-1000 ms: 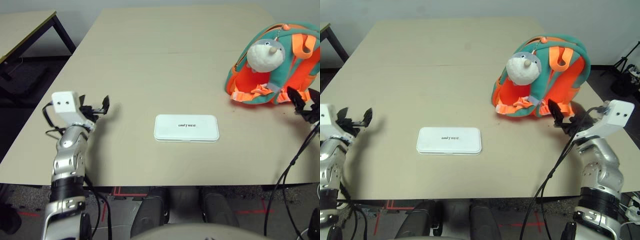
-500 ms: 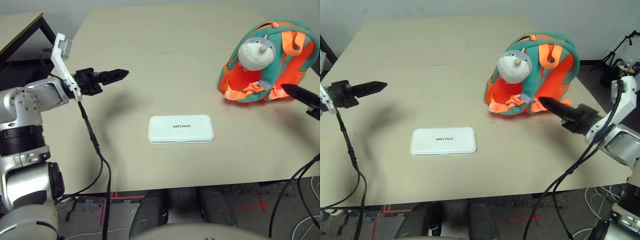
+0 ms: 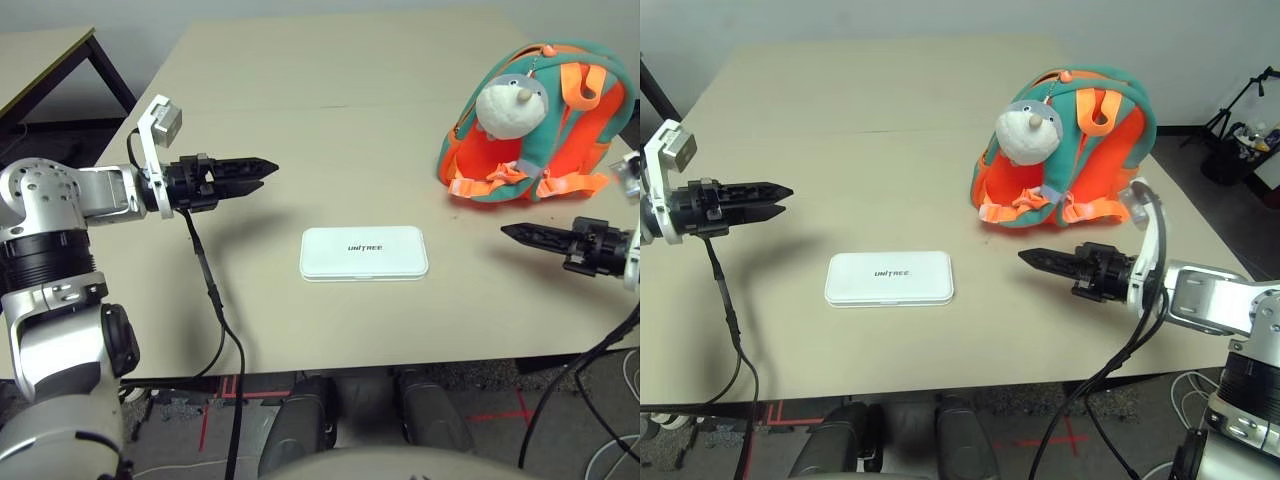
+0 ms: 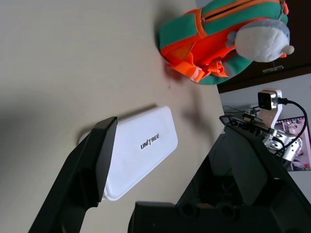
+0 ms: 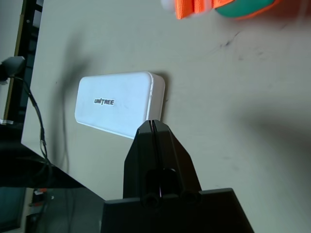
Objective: Put the pencil case into the backpack and zip it.
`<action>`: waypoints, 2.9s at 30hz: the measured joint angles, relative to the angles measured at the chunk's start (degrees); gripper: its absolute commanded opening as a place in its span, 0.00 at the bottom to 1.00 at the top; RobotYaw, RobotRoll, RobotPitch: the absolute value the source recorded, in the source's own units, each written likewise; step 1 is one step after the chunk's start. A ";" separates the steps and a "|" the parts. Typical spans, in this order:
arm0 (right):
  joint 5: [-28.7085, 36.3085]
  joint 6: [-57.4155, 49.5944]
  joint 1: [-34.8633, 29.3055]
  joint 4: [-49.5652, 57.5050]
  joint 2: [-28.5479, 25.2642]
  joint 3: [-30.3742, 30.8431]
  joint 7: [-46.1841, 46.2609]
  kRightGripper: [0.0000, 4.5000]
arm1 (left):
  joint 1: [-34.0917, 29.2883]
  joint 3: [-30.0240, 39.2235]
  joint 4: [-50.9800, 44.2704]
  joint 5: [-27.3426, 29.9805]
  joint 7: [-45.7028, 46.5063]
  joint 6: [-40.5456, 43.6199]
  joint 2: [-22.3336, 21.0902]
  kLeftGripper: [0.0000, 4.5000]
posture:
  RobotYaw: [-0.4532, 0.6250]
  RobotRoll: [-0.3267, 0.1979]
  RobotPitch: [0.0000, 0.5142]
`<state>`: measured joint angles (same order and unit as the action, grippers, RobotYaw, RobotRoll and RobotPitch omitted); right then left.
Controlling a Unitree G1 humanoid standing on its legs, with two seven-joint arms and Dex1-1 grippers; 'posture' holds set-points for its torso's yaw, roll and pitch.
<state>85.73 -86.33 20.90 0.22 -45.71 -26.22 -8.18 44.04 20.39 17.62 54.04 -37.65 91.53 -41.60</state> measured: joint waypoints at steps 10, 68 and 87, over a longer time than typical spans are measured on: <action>-5.88 0.77 3.03 -3.00 4.54 6.19 -0.46 0.00 | -2.81 -3.84 1.56 -1.22 -0.45 -0.03 1.47 1.00 | 0.35 0.62 0.20; -35.89 3.42 8.09 -0.92 13.53 13.30 -12.80 0.00 | 5.24 -23.15 22.66 -16.22 -16.02 -3.73 6.99 1.00 | 0.30 0.62 0.21; -40.39 4.36 7.99 0.58 15.94 18.26 -16.67 0.00 | 3.99 -21.35 22.17 -16.41 -15.57 -5.51 7.87 1.00 | 0.31 0.62 0.22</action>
<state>45.34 -81.97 28.89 0.80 -29.77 -7.96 -24.85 48.04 -0.96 39.79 37.63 -53.23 86.02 -33.73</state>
